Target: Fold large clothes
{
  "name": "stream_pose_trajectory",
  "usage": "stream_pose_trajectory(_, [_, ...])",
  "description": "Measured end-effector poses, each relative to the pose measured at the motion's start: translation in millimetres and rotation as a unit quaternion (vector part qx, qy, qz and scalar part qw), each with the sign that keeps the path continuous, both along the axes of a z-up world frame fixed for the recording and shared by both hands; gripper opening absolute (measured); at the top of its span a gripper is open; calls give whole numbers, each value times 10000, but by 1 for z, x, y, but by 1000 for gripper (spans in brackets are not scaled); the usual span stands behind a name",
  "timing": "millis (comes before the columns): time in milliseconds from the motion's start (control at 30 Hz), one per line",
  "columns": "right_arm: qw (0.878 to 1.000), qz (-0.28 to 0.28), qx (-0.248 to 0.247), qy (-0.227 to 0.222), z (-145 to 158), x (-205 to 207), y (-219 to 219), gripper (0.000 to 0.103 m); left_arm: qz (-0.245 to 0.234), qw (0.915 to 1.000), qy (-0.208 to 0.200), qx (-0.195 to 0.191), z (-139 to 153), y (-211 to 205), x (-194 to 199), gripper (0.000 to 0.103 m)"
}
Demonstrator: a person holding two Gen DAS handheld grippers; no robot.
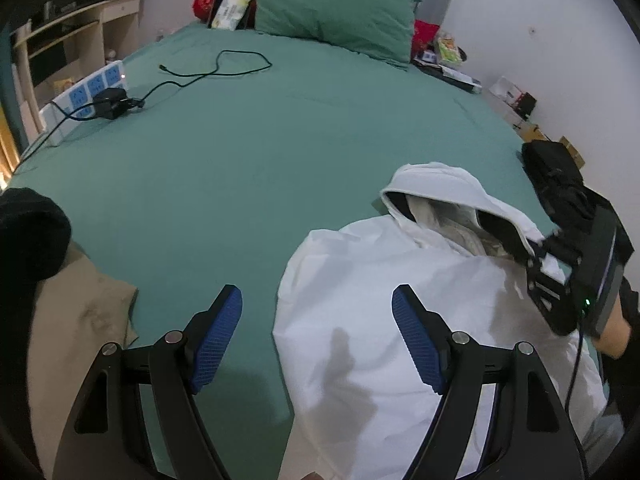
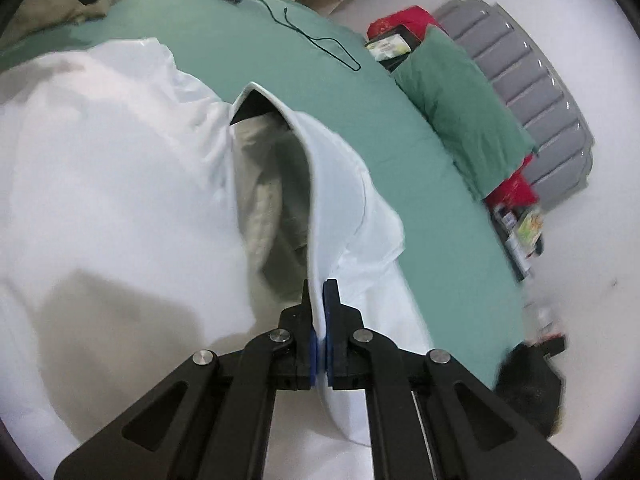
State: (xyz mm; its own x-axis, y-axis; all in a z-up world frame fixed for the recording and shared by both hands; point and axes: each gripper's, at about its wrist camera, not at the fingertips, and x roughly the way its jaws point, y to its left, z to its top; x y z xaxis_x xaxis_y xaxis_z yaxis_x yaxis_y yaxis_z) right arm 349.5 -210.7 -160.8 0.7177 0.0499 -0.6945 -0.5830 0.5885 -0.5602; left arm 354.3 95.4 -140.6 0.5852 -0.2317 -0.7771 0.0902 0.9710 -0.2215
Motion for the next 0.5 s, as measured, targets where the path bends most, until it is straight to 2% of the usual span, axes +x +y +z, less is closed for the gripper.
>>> stream_pose_trajectory(33, [9996,-130,233,131,1,2,-4,6,93,10000,13,1,0,2,1,80])
stream_pose_trajectory(133, [9916,-485,1047,588,9,18,-18,20,310,9994,82,-90,-2,11,4,80])
stream_pose_trajectory(167, [9886,-568,1191,725,10,20,-20,28,381,9991,109,-116,-4,14,5,80])
stream_pose_trajectory(200, [9853,-674,1311,859,13,24,-23,32,413,9990,121,-121,-4,16,7,80])
stream_pose_trajectory(267, [9830,-765,1389,927,18,24,-24,36,490,9986,101,-144,-4,20,8,80])
stream_pose_trajectory(333, [9807,-780,1522,942,30,21,-28,45,461,9987,15,-201,0,21,7,80])
stream_pose_trajectory(367, [9792,-775,1617,951,36,20,-29,53,424,9989,-48,-205,2,20,7,80])
stream_pose_trajectory(400, [9771,-756,1745,952,42,16,-31,59,400,9990,-90,-195,3,20,6,80])
stream_pose_trajectory(500, [9683,-677,2241,866,71,10,-43,68,320,9993,-130,-140,5,18,5,80])
